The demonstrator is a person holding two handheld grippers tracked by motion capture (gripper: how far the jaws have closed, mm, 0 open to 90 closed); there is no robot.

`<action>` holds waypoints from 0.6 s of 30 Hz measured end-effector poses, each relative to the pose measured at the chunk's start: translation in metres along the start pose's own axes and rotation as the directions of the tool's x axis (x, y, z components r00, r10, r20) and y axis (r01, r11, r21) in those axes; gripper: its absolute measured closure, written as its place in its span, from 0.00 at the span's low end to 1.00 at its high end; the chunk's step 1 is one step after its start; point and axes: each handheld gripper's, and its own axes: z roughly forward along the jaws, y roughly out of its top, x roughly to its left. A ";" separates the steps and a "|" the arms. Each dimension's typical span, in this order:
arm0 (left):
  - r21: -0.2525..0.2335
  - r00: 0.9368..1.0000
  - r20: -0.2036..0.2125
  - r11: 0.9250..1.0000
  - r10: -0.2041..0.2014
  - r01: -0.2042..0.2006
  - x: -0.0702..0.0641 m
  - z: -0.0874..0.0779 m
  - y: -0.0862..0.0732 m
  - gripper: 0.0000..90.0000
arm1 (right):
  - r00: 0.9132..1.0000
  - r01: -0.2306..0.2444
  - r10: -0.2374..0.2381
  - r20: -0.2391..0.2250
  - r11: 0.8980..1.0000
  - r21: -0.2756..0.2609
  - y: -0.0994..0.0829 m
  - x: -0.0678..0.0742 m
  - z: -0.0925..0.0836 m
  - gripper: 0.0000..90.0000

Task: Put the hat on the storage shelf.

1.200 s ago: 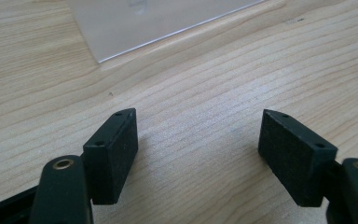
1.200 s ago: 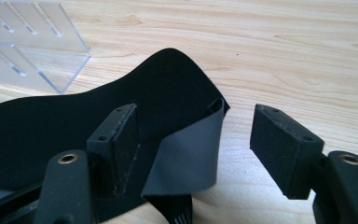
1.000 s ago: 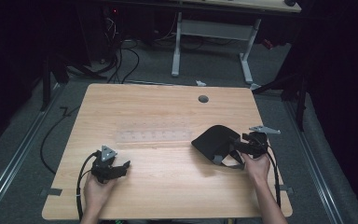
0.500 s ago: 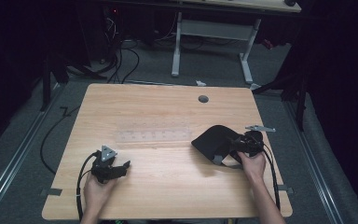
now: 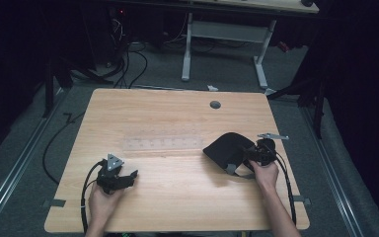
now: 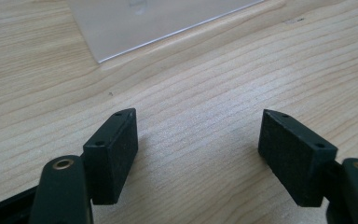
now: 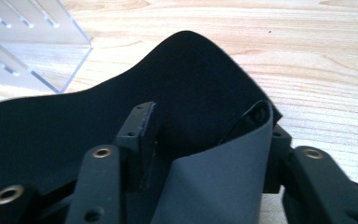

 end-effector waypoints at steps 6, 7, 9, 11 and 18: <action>0.000 1.000 0.000 1.000 0.000 0.000 0.000 0.000 0.000 0.32 | 0.998 -0.021 0.020 -0.056 1.000 -0.016 -0.002 -0.005 -0.005 0.72; 0.000 1.000 0.000 1.000 0.000 0.000 0.000 0.000 0.000 0.32 | 0.998 -0.021 0.020 -0.056 1.000 -0.016 -0.002 -0.005 -0.005 0.72; 0.000 1.000 0.000 1.000 0.000 0.000 0.000 0.000 0.000 0.32 | 0.996 -0.026 0.024 -0.087 0.999 -0.024 -0.004 -0.007 -0.009 0.79; 0.000 1.000 0.000 1.000 0.000 0.000 0.000 0.000 0.000 0.32 | 0.994 -0.029 0.026 -0.107 0.999 -0.030 -0.006 -0.008 -0.012 0.84; -0.001 1.000 0.000 1.000 -0.001 0.001 0.000 0.000 0.000 0.32 | 0.986 -0.014 0.006 -0.167 0.999 -0.049 -0.008 -0.011 -0.020 0.92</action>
